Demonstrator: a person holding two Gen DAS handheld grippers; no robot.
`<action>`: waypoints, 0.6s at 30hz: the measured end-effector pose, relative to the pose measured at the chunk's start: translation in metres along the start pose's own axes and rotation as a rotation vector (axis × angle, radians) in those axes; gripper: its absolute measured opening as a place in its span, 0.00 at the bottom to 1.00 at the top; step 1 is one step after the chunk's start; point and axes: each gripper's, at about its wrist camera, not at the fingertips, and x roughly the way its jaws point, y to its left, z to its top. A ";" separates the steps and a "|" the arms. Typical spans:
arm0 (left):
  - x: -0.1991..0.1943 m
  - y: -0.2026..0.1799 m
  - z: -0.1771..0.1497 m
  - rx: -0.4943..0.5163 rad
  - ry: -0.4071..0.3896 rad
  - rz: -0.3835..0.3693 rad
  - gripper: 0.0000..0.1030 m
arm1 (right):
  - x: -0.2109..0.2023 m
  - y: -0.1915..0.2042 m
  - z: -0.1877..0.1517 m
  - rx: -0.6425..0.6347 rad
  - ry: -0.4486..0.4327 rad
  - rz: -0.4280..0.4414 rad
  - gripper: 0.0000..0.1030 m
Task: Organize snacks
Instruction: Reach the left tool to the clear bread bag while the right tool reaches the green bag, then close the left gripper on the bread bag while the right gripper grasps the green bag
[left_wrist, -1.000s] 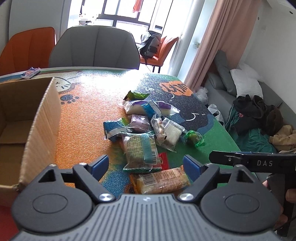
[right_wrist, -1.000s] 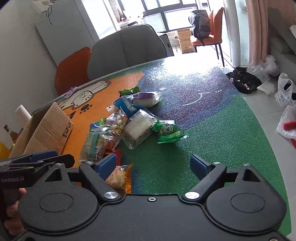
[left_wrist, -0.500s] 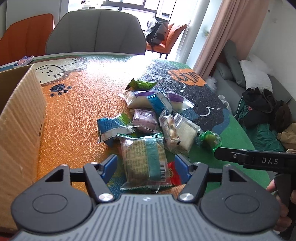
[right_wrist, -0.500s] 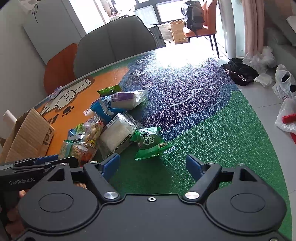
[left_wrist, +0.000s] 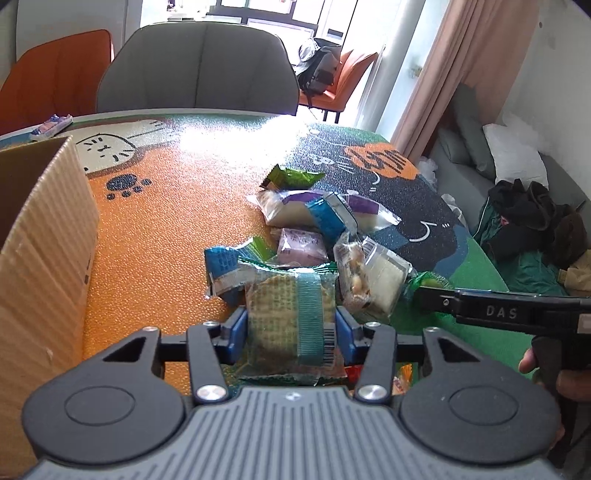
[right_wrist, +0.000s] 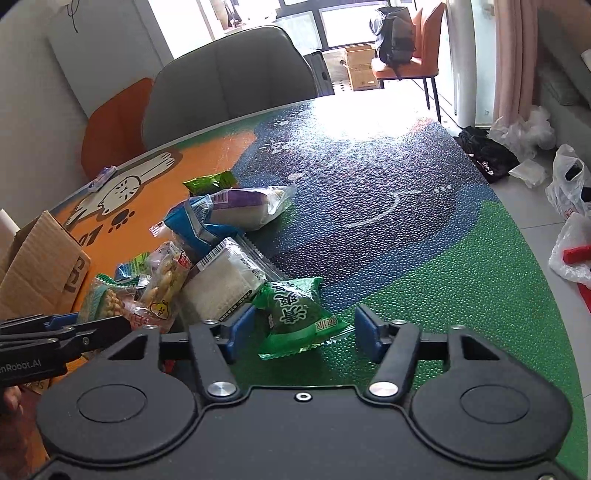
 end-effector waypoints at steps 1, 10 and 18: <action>-0.002 0.000 0.001 0.000 -0.003 0.000 0.47 | 0.001 0.001 0.001 -0.012 0.000 -0.006 0.45; -0.020 0.002 0.001 -0.002 -0.039 -0.004 0.47 | -0.016 0.007 -0.002 -0.018 -0.028 -0.001 0.41; -0.044 0.004 0.000 -0.003 -0.081 -0.016 0.47 | -0.038 0.022 0.000 -0.031 -0.077 0.010 0.41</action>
